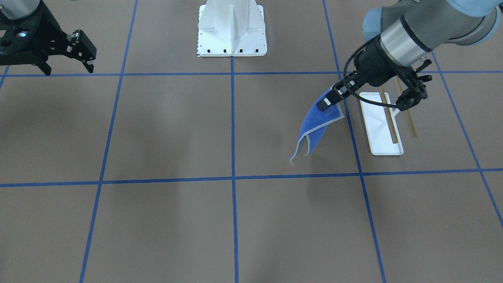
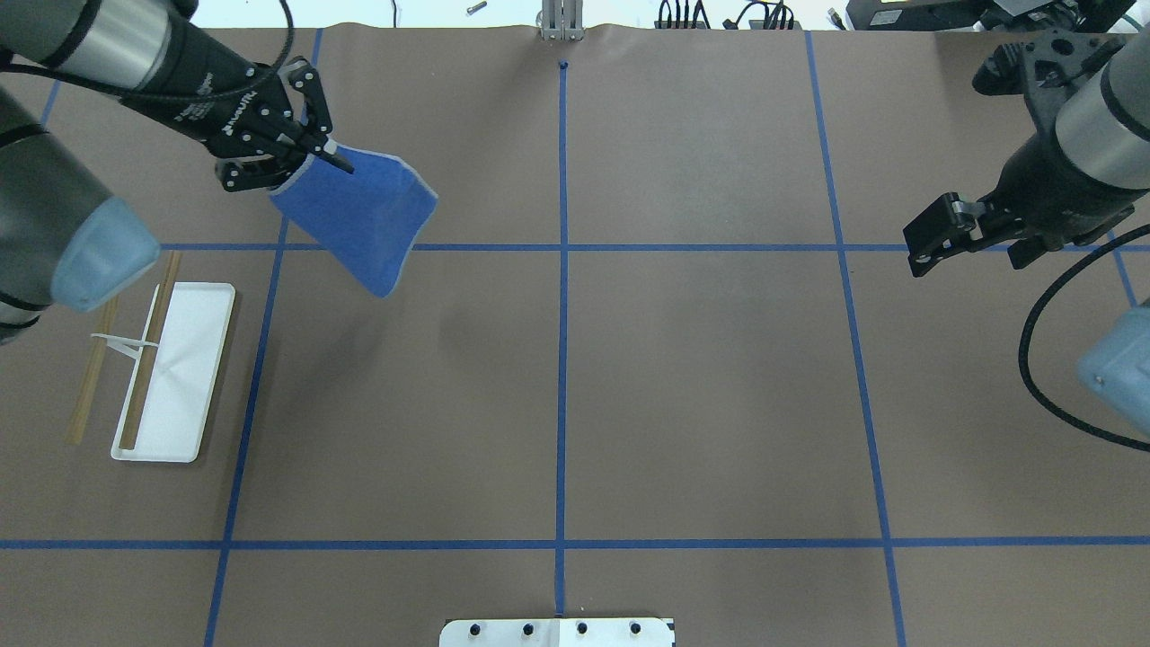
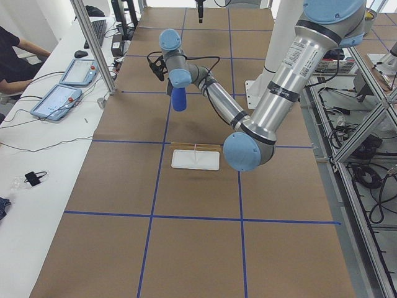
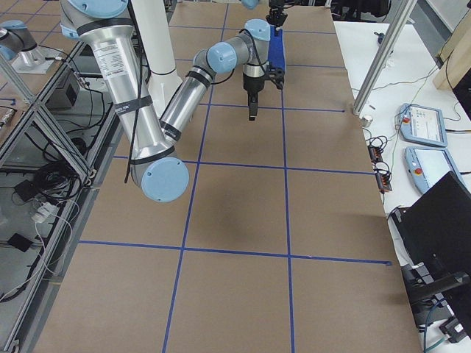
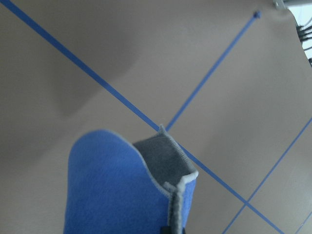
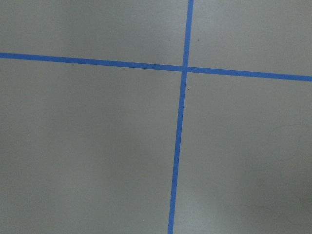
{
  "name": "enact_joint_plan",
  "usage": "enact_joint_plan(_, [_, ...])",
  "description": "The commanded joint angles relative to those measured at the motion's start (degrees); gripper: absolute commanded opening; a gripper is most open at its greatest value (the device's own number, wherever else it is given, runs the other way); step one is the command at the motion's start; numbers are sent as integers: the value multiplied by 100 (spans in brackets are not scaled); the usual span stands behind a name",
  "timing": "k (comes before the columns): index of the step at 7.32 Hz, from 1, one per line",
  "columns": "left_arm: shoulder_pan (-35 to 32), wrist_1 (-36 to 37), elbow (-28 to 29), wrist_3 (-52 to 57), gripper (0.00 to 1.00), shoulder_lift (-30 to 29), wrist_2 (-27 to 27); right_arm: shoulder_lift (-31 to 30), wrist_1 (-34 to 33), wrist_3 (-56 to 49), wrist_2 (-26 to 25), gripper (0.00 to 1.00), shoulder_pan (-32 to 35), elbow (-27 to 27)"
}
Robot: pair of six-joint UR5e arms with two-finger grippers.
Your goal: Hang towel on rack
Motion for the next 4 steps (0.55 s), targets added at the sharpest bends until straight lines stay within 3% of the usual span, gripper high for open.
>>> enact_joint_plan(1, [-420, -2, -394, 1143, 0, 1382, -35, -165, -109, -837, 586, 100, 681, -598])
enact_joint_plan(4, [-615, -46, -904, 2549, 0, 3071, -35, -175, -74, -909, 860, 100, 805, -749])
